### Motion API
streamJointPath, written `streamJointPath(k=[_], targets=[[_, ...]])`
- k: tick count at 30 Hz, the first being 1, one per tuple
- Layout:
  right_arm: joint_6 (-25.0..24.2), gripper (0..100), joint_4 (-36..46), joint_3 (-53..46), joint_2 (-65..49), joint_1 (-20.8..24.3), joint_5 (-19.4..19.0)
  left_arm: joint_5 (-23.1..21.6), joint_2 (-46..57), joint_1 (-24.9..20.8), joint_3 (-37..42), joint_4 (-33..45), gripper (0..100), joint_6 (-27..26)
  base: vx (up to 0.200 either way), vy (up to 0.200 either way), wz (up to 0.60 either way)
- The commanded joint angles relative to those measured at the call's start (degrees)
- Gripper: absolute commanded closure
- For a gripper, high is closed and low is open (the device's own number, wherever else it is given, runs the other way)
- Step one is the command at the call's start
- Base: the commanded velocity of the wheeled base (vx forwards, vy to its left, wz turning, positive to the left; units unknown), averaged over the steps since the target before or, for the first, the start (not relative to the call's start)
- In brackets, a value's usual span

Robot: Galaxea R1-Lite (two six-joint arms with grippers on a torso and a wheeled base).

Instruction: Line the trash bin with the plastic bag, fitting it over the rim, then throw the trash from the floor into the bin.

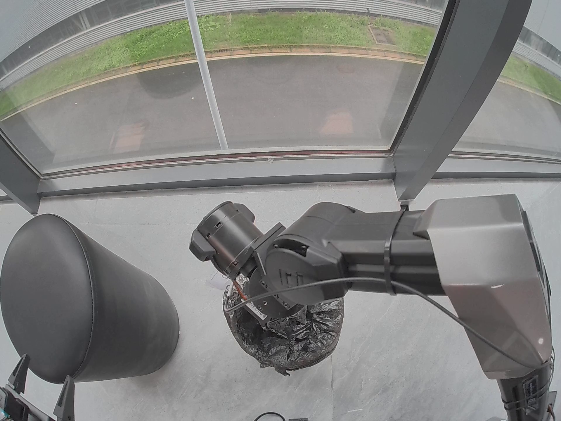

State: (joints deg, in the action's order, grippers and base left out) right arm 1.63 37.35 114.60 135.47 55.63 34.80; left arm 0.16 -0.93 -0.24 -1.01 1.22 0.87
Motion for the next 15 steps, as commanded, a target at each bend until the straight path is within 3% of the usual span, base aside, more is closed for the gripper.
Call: streamJointPath(k=[1,15], targets=[[-0.1,100,0.0,0.0,3.0,0.4,0.0,0.0,0.8,0.0,0.7,0.0,0,0.0,0.000,0.000,0.00],[-0.4,100,-0.4,0.0,8.2,-0.7,0.0,0.0,0.8,0.0,0.7,0.0,0,0.0,0.000,0.000,0.00]])
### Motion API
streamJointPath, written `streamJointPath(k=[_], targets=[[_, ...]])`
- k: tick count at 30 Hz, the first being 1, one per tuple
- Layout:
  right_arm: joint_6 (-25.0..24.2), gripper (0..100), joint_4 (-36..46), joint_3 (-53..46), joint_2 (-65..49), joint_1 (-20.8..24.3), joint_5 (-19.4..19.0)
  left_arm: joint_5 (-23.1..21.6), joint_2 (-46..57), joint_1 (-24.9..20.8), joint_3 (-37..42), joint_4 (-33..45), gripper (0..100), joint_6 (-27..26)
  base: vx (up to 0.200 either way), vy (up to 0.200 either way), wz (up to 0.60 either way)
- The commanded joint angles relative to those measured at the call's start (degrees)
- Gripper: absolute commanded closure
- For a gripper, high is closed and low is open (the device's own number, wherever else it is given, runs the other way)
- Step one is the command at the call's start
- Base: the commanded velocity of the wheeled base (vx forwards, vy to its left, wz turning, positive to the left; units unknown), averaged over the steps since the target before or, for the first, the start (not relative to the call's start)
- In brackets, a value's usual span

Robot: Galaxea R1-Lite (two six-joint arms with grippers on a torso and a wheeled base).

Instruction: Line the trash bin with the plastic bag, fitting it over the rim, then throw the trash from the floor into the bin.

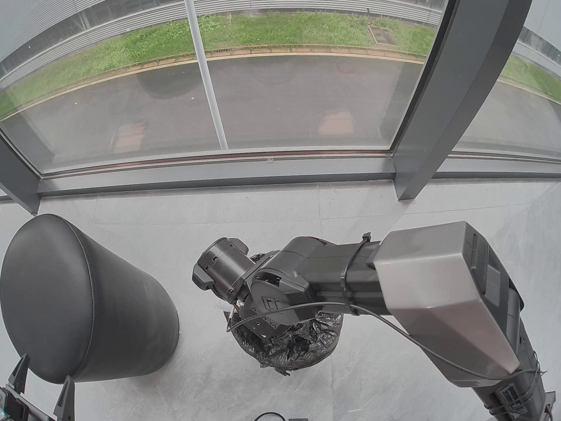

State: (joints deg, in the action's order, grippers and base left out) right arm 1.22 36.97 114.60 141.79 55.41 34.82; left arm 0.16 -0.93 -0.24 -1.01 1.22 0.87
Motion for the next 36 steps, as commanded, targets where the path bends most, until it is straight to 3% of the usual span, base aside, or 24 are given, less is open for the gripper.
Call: streamJointPath(k=[1,31,32,36], targets=[[-0.1,100,-0.1,0.0,1.9,-0.5,0.0,0.0,0.8,0.0,0.7,0.0,0,0.0,0.000,0.000,0.00],[-0.3,100,-0.1,0.0,2.4,-0.7,0.1,0.0,0.8,0.0,0.7,0.0,0,0.0,0.000,0.000,0.00],[-0.3,0,-0.1,0.0,2.5,-0.7,0.1,0.0,0.8,0.0,0.7,0.0,0,0.0,0.000,0.000,0.00],[-0.4,0,-0.1,0.0,2.5,-0.7,0.1,0.0,0.8,0.0,0.7,0.0,0,0.0,0.000,0.000,0.00]])
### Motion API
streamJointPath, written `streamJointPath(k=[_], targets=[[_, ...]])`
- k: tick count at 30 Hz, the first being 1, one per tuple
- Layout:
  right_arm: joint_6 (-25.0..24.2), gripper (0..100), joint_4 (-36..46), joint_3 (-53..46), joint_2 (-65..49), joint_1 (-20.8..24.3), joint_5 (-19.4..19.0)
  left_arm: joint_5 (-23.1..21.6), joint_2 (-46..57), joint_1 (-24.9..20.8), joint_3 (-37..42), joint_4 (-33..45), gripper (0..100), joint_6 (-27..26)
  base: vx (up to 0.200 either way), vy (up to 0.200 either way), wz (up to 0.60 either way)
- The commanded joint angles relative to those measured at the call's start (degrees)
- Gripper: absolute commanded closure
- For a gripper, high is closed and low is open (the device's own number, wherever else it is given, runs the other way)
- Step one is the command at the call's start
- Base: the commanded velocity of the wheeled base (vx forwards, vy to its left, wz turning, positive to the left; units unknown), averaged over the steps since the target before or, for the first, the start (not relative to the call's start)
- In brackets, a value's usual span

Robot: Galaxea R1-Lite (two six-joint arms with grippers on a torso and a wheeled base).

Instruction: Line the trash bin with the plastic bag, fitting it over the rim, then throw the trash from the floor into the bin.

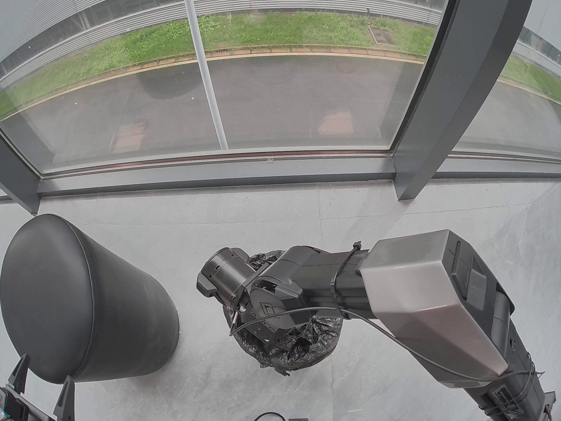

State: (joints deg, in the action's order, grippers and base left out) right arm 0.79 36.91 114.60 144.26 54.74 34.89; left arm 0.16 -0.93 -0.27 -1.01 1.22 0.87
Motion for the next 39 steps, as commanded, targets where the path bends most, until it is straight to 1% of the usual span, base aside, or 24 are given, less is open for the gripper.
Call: streamJointPath(k=[1,25,26,39], targets=[[0.0,0,0.0,0.0,0.1,0.0,0.0,0.0,0.8,0.0,0.7,0.0,0,0.0,0.000,0.000,0.00],[0.0,0,-0.4,0.0,-0.4,0.2,0.1,0.0,0.8,0.0,0.7,0.0,0,0.0,0.000,0.000,0.00],[0.0,100,-0.4,0.0,-0.5,0.2,0.4,0.0,0.8,0.0,0.7,0.0,0,0.0,0.000,0.000,0.00],[0.4,100,-2.5,0.0,0.1,-0.1,0.5,0.0,0.8,0.0,0.7,0.0,0,0.0,0.000,0.000,0.00]])
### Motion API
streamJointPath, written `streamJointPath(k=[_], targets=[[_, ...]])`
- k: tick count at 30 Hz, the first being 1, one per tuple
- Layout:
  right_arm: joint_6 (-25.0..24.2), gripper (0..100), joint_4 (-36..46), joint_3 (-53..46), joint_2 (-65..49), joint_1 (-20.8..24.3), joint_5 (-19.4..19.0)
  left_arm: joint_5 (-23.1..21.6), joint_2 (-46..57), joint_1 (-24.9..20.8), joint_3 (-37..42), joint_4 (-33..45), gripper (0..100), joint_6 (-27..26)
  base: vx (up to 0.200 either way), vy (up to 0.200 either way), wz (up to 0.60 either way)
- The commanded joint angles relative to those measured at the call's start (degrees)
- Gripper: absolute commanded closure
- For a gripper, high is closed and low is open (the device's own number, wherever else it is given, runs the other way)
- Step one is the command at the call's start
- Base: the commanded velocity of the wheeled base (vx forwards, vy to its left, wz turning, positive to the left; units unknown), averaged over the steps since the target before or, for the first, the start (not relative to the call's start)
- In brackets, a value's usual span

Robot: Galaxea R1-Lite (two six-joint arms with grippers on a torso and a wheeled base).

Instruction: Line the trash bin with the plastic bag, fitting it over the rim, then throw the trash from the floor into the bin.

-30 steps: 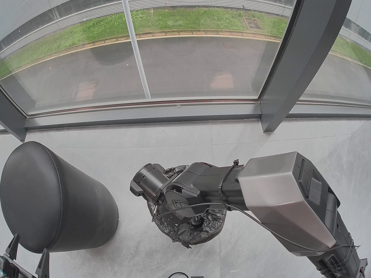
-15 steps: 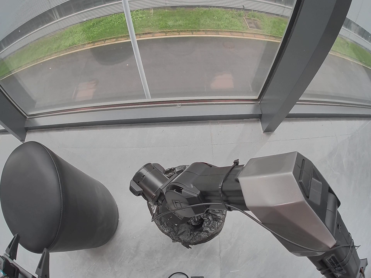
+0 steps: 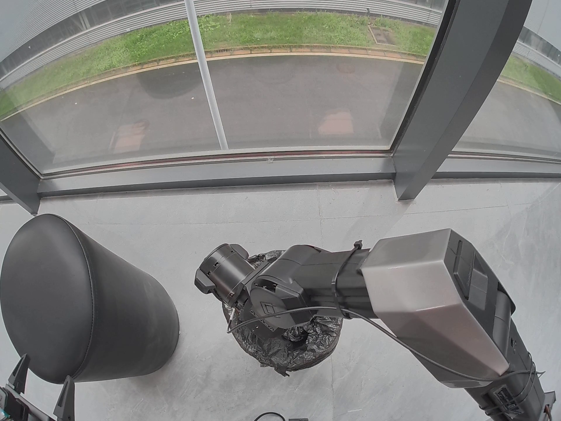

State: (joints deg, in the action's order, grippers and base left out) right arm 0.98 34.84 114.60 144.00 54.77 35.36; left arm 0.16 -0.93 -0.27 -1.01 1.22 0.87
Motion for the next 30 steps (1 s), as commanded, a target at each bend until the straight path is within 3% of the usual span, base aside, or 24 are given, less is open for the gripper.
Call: streamJointPath(k=[1,15,30], targets=[[0.3,100,-0.7,0.0,0.4,-0.1,0.1,0.0,0.8,0.0,0.7,0.0,0,0.0,0.000,0.000,0.00],[5.3,100,-10.7,0.0,3.2,-0.5,0.1,0.0,0.8,0.0,0.7,0.0,0,0.0,0.000,0.000,0.00],[8.5,100,-19.5,0.0,8.4,-4.8,0.0,0.0,0.8,0.0,0.7,0.0,0,0.0,0.000,0.000,0.00]])
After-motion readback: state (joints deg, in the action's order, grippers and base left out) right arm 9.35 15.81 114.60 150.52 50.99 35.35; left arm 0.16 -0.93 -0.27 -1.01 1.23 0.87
